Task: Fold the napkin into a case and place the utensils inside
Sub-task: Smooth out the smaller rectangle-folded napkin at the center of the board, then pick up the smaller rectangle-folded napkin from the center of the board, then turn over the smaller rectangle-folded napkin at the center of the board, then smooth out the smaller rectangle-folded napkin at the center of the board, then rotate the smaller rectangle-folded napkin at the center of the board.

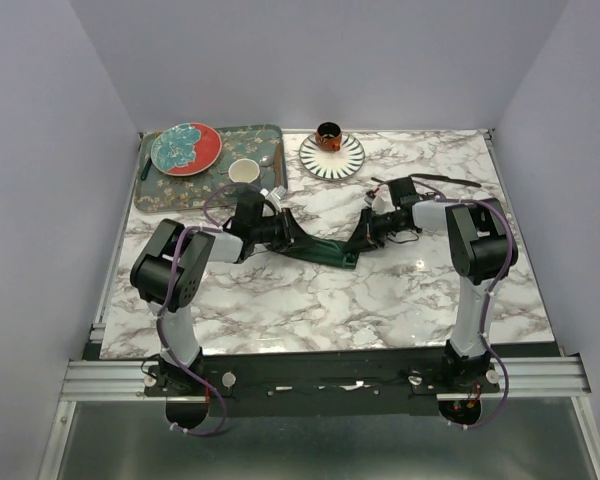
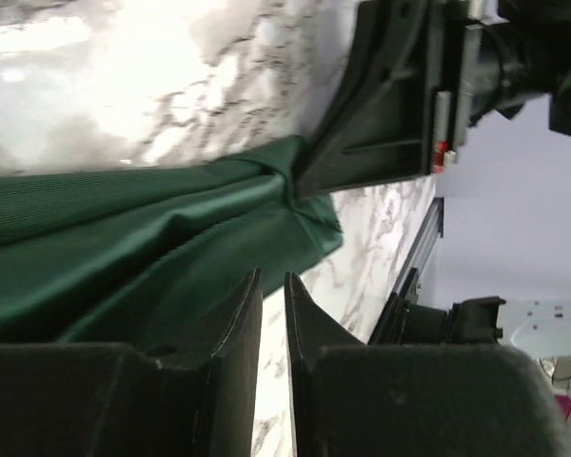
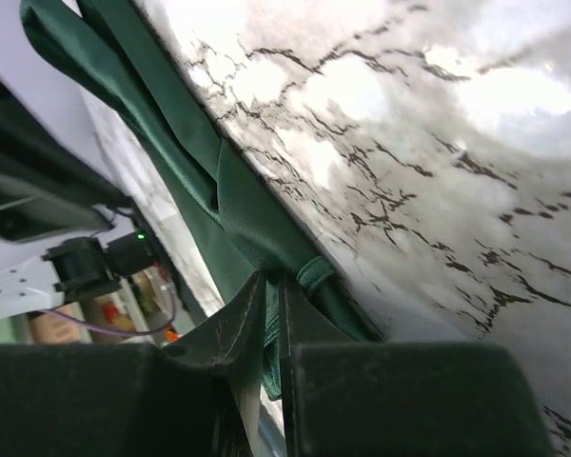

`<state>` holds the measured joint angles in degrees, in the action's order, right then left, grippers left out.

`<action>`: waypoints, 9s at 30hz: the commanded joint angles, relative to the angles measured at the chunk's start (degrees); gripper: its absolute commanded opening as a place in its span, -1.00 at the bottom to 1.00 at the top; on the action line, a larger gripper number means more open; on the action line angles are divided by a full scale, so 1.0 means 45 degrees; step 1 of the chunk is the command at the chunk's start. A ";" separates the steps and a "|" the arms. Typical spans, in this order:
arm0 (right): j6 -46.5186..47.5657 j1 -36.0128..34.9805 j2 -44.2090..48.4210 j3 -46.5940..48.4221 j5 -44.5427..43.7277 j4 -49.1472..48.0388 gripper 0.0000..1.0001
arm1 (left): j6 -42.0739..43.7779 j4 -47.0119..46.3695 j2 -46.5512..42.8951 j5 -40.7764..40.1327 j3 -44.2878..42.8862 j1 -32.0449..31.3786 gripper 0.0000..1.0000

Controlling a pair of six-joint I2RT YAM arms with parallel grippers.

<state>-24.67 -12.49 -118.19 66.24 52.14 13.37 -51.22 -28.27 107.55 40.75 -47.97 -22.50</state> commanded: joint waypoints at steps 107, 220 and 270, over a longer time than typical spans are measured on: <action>1.1869 -0.4001 -0.3072 0.7860 -0.5530 0.8887 0.18 | 0.7066 0.5756 -0.3372 0.1960 -0.0728 0.3145 -0.23; 1.0542 -0.6641 0.8399 -0.2007 -0.8836 0.2536 0.24 | 1.3569 1.2279 -0.6146 -0.1087 -0.0532 0.1994 -0.47; 0.9954 -0.3767 0.1734 0.2918 -0.4597 0.6971 0.77 | 1.5270 1.4233 -0.1421 -0.4914 -0.4084 0.0313 -0.56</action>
<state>18.04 -29.52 -107.13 78.24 29.80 41.76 18.04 37.36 97.43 22.13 -61.65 -20.36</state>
